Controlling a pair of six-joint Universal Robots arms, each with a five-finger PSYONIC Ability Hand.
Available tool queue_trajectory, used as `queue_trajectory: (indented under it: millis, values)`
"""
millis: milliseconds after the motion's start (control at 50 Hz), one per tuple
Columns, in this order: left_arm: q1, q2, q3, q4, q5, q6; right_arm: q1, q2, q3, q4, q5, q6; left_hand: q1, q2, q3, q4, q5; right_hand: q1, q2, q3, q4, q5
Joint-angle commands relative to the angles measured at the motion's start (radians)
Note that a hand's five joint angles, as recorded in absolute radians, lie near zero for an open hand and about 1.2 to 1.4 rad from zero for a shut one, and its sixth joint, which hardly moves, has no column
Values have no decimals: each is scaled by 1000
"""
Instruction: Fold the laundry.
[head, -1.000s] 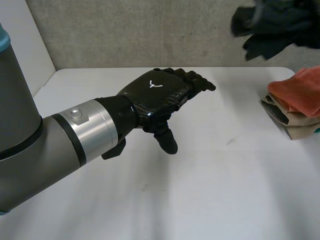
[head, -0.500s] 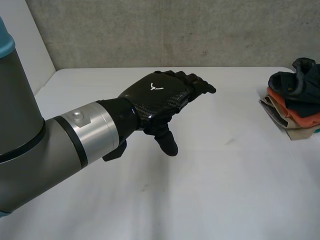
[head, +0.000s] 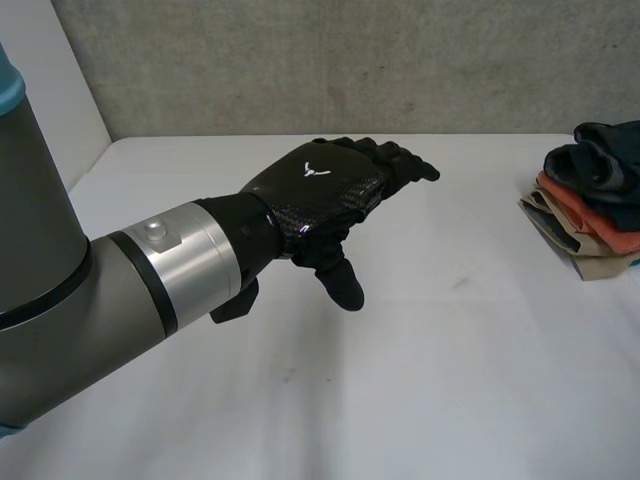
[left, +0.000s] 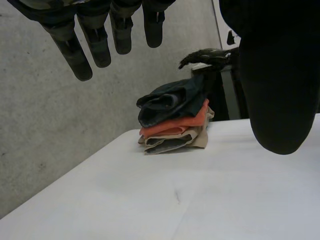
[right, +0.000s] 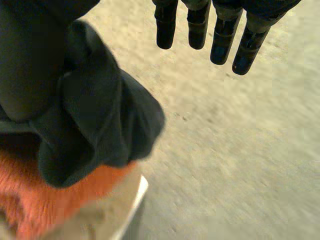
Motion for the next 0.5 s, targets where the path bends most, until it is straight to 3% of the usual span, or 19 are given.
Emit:
queue_trajectory:
  millis: [20,60,140,160,220,240,300,400,500]
  values:
    - [1,7,0,2,0,-2,-104,-124,144,103,24,-212,19,-9,-28,-21,-36,-32,-50,-44,-64,-64]
    - [1,18,0,2,0,-2,-119,-127,141,115,58,-247,19,-9,-28,-21,-36,-32,-50,-44,-64,-64]
    - [4,26,0,2,2,-2,-136,-136,109,132,239,-372,19,-9,-28,-21,-36,-32,-50,-44,-64,-64]
    - [4,26,2,2,2,-2,-139,-144,87,138,329,-419,19,-9,-28,-21,-36,-32,-50,-44,-64,-64]
    - [4,30,2,4,0,-2,-133,-167,46,166,449,-485,19,-9,-28,-21,-36,-32,-50,-44,-64,-64]
    - [4,32,2,4,0,-2,-129,-193,20,187,524,-517,19,-9,-28,-21,-36,-32,-50,-44,-64,-64]
    - [7,39,2,8,-3,-2,-84,-245,9,210,602,-541,19,-9,-28,-21,-36,-32,-50,-44,-64,-64]
    - [12,72,3,33,-11,-15,101,-372,27,216,635,-508,19,-9,-28,-21,-36,-32,-50,-44,-64,-64]
    - [56,118,3,92,-87,-91,288,-544,117,244,640,-415,19,-9,-28,-21,-36,-32,-50,-44,-64,-64]
